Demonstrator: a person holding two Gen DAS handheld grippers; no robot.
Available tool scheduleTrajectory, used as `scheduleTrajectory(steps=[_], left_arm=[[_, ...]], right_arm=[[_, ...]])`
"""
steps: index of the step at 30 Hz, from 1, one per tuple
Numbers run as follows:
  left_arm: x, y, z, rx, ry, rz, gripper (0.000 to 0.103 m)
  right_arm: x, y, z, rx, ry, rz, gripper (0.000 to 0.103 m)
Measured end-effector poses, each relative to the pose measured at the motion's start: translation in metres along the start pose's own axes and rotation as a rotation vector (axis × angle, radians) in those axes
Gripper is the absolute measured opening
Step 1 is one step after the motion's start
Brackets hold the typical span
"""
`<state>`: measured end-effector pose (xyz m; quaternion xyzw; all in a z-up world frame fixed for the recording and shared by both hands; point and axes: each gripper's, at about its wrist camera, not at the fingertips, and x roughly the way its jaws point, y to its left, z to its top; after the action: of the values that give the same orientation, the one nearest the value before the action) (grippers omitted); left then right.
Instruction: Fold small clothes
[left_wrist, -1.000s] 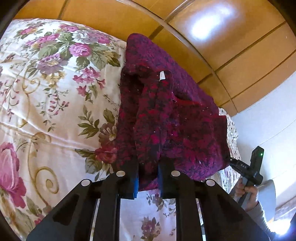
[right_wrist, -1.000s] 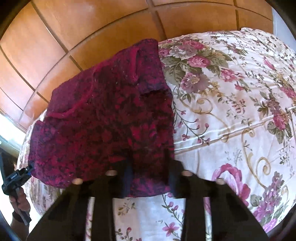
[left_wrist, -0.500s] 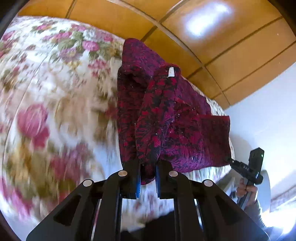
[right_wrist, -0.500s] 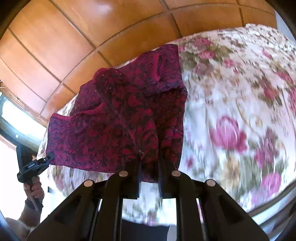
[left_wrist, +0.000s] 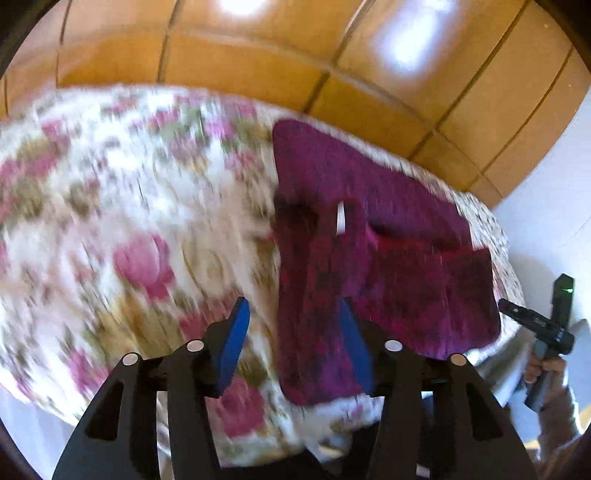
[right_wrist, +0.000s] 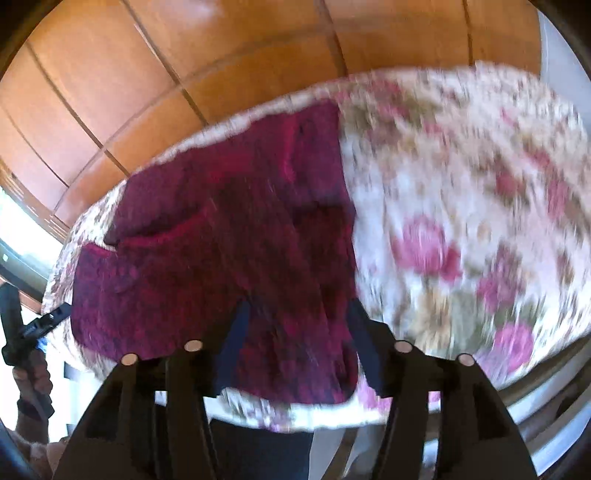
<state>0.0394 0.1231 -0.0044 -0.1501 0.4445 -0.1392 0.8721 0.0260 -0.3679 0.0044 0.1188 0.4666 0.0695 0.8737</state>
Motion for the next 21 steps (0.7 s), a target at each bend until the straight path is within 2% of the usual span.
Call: scheduleTrajectory(steps=[4, 8, 10, 12, 13, 14, 15, 16, 17, 21], left_arm=[[0.000, -0.015, 0.017, 0.059, -0.049, 0.001, 0.050], [0.014, -0.042, 0.025, 0.179, -0.042, 0.021, 0.050], [0.027, -0.053, 0.025, 0.223, -0.010, 0.028, 0.050], [0.038, -0.058, 0.023, 0.244, 0.009, 0.033, 0.050], [0.042, -0.060, 0.022, 0.258, 0.020, 0.032, 0.046], [0.045, -0.063, 0.021, 0.280, 0.020, 0.046, 0.024], [0.046, -0.064, 0.021, 0.297, 0.013, 0.063, 0.013], [0.045, -0.064, 0.021, 0.308, -0.007, 0.095, 0.013], [0.043, -0.061, 0.022, 0.295, -0.019, 0.096, 0.012], [0.049, -0.029, 0.032, 0.153, -0.011, 0.092, 0.012]], right_arm=[[0.009, 0.028, 0.018, -0.109, -0.047, -0.040, 0.058], [0.031, 0.051, 0.024, -0.244, -0.050, -0.131, 0.056], [0.043, 0.060, 0.023, -0.295, -0.036, -0.155, 0.048], [0.052, 0.058, 0.022, -0.316, -0.026, -0.172, 0.030], [0.057, 0.059, 0.022, -0.328, -0.023, -0.193, 0.026], [0.058, 0.057, 0.021, -0.329, -0.022, -0.197, 0.020], [0.057, 0.054, 0.019, -0.323, -0.024, -0.196, 0.017], [0.056, 0.051, 0.020, -0.309, -0.029, -0.192, 0.016], [0.052, 0.047, 0.021, -0.285, -0.041, -0.185, 0.014], [0.048, 0.022, 0.024, -0.145, -0.046, -0.133, 0.013]])
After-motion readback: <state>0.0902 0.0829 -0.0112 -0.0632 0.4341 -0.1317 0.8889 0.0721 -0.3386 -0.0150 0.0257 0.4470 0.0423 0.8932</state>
